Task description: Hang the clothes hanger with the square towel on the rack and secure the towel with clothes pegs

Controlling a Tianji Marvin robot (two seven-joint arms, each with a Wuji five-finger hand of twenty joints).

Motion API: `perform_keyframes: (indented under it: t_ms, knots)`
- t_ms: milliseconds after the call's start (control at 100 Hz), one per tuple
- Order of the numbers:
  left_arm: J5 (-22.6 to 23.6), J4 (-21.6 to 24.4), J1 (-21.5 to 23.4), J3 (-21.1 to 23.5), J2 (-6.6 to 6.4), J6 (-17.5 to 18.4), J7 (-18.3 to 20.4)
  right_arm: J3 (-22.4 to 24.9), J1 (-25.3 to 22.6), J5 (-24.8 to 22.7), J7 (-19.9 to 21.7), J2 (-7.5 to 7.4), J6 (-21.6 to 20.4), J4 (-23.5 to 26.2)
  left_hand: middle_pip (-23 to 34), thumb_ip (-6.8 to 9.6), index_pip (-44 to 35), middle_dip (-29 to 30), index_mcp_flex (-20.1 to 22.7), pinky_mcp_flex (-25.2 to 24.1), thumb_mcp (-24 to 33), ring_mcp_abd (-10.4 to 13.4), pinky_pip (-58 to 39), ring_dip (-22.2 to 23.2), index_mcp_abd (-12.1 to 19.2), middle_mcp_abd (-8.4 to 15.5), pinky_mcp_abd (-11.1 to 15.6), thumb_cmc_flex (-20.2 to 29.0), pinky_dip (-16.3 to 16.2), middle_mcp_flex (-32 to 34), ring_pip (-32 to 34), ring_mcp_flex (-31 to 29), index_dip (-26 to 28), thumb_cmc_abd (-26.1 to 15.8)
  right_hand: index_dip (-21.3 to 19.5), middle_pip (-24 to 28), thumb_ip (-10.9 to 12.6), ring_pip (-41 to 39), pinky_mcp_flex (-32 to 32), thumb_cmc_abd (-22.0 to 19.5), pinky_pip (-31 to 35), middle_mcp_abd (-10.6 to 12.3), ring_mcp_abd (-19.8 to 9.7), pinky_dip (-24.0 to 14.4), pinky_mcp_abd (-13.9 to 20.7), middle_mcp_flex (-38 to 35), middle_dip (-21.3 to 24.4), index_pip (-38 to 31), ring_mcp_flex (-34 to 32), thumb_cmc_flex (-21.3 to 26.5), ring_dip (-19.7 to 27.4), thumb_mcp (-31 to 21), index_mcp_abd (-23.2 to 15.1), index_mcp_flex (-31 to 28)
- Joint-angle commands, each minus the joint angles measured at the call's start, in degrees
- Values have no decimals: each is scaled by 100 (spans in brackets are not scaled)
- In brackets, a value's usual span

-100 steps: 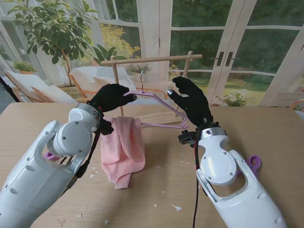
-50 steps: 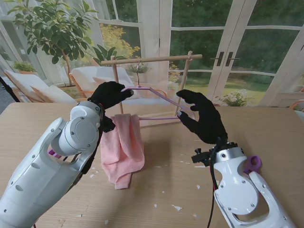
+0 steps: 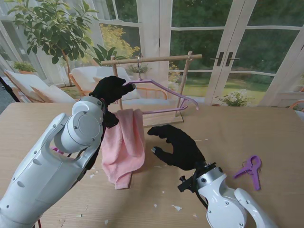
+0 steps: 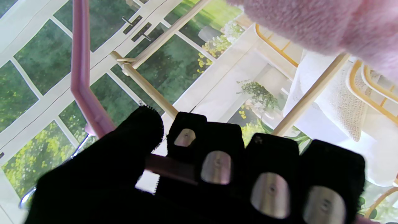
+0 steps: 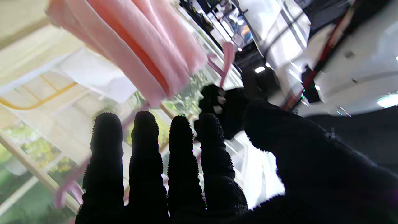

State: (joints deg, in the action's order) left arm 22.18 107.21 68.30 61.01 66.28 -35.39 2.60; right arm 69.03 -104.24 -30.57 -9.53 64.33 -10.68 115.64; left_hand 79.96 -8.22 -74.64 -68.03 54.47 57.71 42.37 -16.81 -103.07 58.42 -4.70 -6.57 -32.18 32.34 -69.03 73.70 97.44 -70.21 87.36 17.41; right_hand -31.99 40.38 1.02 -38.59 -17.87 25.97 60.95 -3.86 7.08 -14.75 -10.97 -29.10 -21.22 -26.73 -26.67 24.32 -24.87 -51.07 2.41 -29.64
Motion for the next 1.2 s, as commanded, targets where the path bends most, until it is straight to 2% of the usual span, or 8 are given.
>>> perform_keyframes:
  t_ms: [0,330,530,650,920,1030,1100,1190]
  knots:
    - [-19,156,-3,9,44,-26,68,-128,128,79,86,79,208,-231,270,174,-124,-130,163,266,-81,-117,-1691,37,-104,201,-69,53,-267,239,564,-214,260,-293,-92,152,-121,-132,-45,-82,207,84,76,-2698,-52,-110,-86,-59,-135,-142,-98,95,-134,-84]
    - [-170,374,-13,23,40,-173,140,-919,1059,-234,-660,294,1581,-1206,267,188,-123,-126,162,272,-163,-80,-1691,27,-103,219,-40,94,-286,243,575,-215,260,-325,-320,1613,-240,-1790,-378,218,1294,185,50,-2919,34,422,-1348,-120,-78,-498,-921,349,1,394]
    - [-276,450,-43,32,38,-305,193,-1152,1369,-178,-512,309,1976,-1519,262,197,-117,-122,143,279,-211,-66,-1691,18,-81,232,-3,107,-286,244,580,-215,260,-349,-357,1920,-412,-2373,-502,643,1711,315,-123,-3009,92,635,-1943,-189,-42,-732,-1234,415,-15,553]
    - [-317,466,-52,41,40,-359,206,-1307,1487,-121,-325,290,2065,-1660,262,203,-117,-122,143,282,-227,-53,-1691,14,-81,235,11,123,-285,243,580,-215,260,-356,-519,1972,-517,-2423,-525,667,1753,431,-202,-2987,97,671,-2153,-407,-36,-618,-1300,1134,-48,608]
    - [-397,500,-59,56,52,-428,194,-1766,1838,-265,-561,386,2398,-2132,252,220,-114,-111,157,288,-276,5,-1691,-3,-72,281,49,153,-289,267,599,-219,260,-356,-2821,2911,-433,-2808,-844,866,2341,966,-435,-3091,364,1053,-2843,-3002,-128,-974,-1792,1209,-136,1884]
    - [-419,507,-68,62,54,-442,191,-1919,1982,-258,-774,464,2453,-2333,250,224,-109,-105,167,290,-282,22,-1691,-11,-67,287,63,154,-294,281,607,-220,260,-357,-3197,3007,-429,-2891,-928,886,2528,1124,-494,-3079,403,1017,-3272,-3816,-250,-979,-2050,1031,-299,2068]
    - [-420,511,-68,65,53,-450,197,-1993,2058,-235,-916,520,2478,-2439,249,226,-110,-102,169,293,-290,40,-1691,-19,-55,302,80,157,-297,286,613,-221,260,-366,-3232,2990,-356,-2915,-1026,616,2607,1154,-500,-3054,410,903,-3382,-4041,-353,-640,-2101,1137,-383,1970]
    - [-420,517,-58,74,50,-460,202,-2044,2112,-138,-1105,597,2497,-2528,248,232,-110,-95,181,296,-299,60,-1691,-31,-57,311,102,161,-303,299,625,-222,260,-362,-3067,2924,-111,-2936,-1168,-392,2656,1133,-425,-2956,329,536,-3191,-4060,-567,332,-1930,1915,-563,1446]
